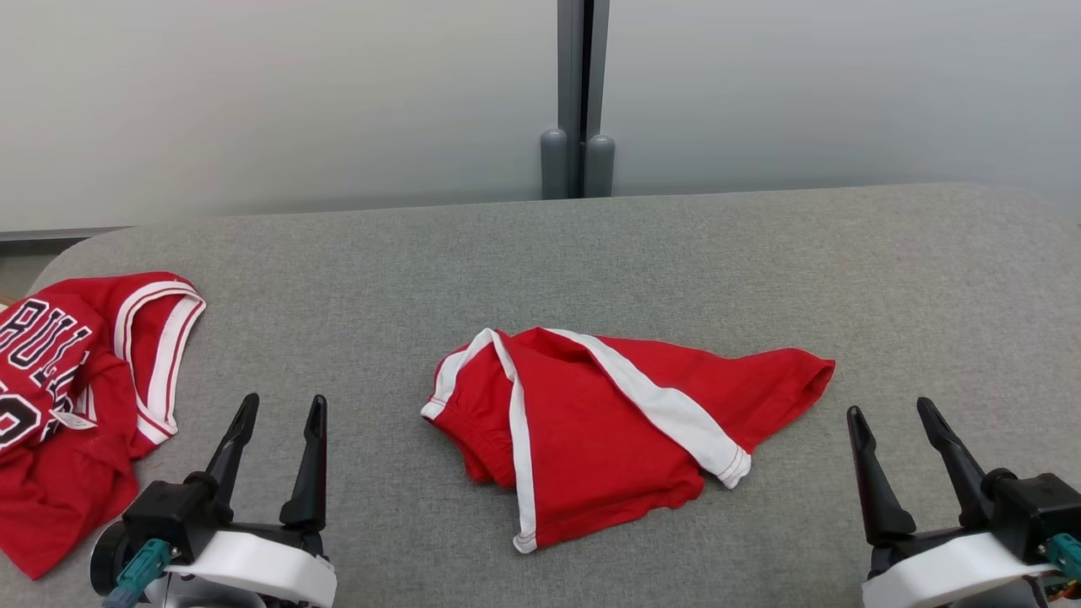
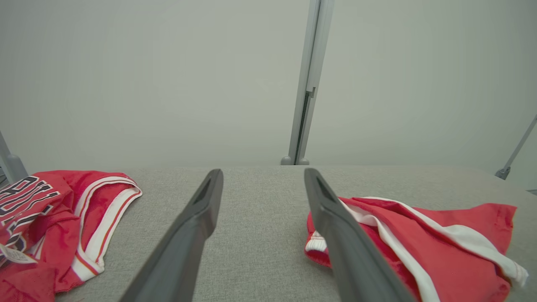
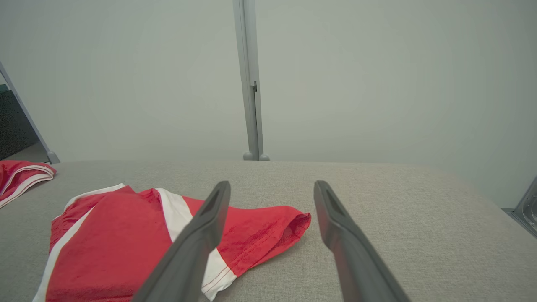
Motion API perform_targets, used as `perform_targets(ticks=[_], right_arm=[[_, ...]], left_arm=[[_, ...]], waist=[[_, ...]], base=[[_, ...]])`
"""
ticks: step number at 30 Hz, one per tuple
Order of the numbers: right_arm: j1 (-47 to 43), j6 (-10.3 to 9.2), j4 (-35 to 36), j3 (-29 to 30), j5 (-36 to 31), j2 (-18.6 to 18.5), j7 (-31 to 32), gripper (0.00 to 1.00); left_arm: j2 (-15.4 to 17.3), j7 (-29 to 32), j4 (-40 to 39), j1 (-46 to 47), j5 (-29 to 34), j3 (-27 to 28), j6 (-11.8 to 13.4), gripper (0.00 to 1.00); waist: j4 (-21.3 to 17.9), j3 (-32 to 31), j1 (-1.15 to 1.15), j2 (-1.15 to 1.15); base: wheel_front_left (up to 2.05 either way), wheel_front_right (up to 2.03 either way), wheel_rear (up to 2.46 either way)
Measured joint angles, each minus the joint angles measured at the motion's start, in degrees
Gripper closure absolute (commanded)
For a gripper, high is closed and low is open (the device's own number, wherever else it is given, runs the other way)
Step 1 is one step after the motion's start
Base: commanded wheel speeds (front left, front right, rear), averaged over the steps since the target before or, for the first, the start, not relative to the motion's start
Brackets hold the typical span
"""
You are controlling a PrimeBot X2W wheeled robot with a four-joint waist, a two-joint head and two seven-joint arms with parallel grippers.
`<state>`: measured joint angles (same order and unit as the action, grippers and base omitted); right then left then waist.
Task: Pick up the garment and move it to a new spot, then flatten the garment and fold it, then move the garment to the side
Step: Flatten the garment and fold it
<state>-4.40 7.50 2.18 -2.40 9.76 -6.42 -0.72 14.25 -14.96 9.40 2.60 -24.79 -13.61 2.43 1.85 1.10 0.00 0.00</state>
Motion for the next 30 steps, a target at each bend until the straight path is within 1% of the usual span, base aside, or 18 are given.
perform_targets(ticks=[3,6,11,14,18,23,27,28,29,30], right_arm=[[0.46,0.00,-0.05,-1.09,-0.29,0.15,0.21,0.00],[0.88,0.00,-0.87,-4.27,-0.34,0.04,0.69,0.00],[2.68,0.00,-4.09,-13.19,-0.78,-0.52,1.80,0.00],[4.37,0.00,-7.78,-19.80,-0.77,-0.80,2.38,0.00],[7.75,0.01,-13.73,-26.16,-0.85,-1.41,2.25,0.00],[12.09,0.01,-21.50,-29.69,-1.98,-1.76,1.99,0.00],[15.34,0.01,-26.36,-30.44,-2.43,-1.72,1.69,0.00],[16.14,0.01,-27.36,-30.65,-2.41,-1.54,1.64,0.39],[16.68,0.01,-28.18,-30.67,-2.34,-1.45,1.63,0.65],[17.21,0.01,-28.82,-30.69,-2.13,-1.37,1.36,1.00]], left_arm=[[0.04,-0.01,-0.04,0.19,0.00,0.02,0.15,0.00],[0.04,0.00,-0.10,0.85,0.20,-0.26,0.14,0.00],[-0.48,-0.01,-0.37,4.22,1.10,-1.24,-0.19,0.00],[-1.33,-0.02,-0.26,5.69,1.65,-2.00,-0.43,0.00],[-2.96,-0.02,-0.08,7.67,2.21,-2.44,-0.89,0.00],[-4.45,-0.02,0.00,8.66,3.55,-2.10,-1.89,0.00],[-5.32,-0.03,0.08,9.76,4.53,-1.24,-2.47,0.00],[-5.59,-0.03,0.16,9.76,4.77,-1.05,-2.65,0.00],[-5.83,-0.03,0.26,9.76,5.03,-0.92,-2.88,0.00],[-5.91,-0.03,0.30,9.76,5.33,-0.67,-2.97,0.00]], waist=[[0.22,0.24,0.00,0.00],[0.82,0.79,0.00,0.00],[2.74,2.96,0.00,0.00],[4.56,4.48,0.00,0.00],[7.25,6.66,0.00,0.00],[10.00,9.35,0.00,0.00],[11.40,11.11,0.00,0.00],[11.62,11.41,0.00,0.00],[11.79,11.64,0.00,0.00],[11.86,11.83,0.00,0.00]], base=[[0.00,0.00,0.00],[0.00,0.00,0.00],[0.00,0.00,0.00],[0.00,0.00,0.00],[0.00,0.00,0.00],[0.00,0.00,0.00],[0.00,0.00,0.00],[0.00,0.00,0.00],[0.00,0.00,0.00],[0.00,0.00,0.00]])
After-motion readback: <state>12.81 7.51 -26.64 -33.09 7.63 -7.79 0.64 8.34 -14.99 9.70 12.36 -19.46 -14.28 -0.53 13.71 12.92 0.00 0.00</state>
